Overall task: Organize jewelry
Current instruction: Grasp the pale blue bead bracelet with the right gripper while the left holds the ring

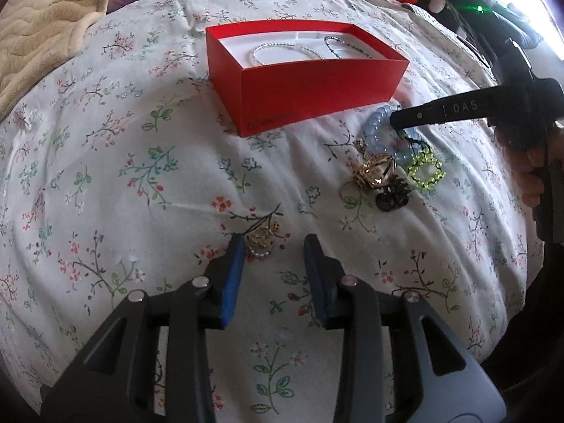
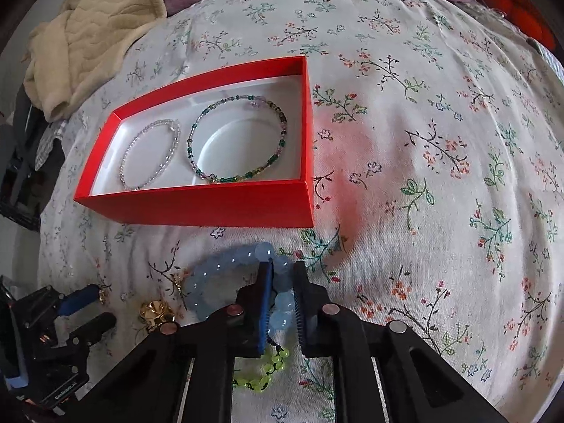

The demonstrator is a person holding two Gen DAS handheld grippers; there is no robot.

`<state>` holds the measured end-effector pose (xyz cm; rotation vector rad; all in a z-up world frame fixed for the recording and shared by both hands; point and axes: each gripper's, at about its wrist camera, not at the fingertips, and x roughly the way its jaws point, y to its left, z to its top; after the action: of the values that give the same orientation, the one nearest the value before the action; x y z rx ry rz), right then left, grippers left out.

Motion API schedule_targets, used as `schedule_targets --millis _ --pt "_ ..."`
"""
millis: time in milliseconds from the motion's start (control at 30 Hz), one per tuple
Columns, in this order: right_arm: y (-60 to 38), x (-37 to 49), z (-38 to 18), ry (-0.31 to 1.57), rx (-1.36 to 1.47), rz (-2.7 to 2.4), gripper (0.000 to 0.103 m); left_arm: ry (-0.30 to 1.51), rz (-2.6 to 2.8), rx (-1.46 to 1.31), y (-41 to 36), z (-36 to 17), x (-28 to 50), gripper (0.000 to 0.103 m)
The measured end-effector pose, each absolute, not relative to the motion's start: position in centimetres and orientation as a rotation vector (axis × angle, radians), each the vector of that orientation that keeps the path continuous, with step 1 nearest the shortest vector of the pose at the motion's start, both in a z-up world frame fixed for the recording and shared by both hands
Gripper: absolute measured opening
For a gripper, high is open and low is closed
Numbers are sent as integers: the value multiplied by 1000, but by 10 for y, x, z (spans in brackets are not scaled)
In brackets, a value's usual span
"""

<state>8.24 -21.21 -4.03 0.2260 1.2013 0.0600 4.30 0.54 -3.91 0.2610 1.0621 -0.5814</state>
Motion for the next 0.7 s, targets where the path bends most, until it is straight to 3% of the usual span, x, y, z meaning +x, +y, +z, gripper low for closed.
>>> schedule_targets --millis 367,700 --pt "-211 76 -34 1190 226 65 12 1054 -559 276 5 -39 43 16" --pt "-213 68 -20 1155 232 71 12 1037 -570 271 6 -32 35 16"
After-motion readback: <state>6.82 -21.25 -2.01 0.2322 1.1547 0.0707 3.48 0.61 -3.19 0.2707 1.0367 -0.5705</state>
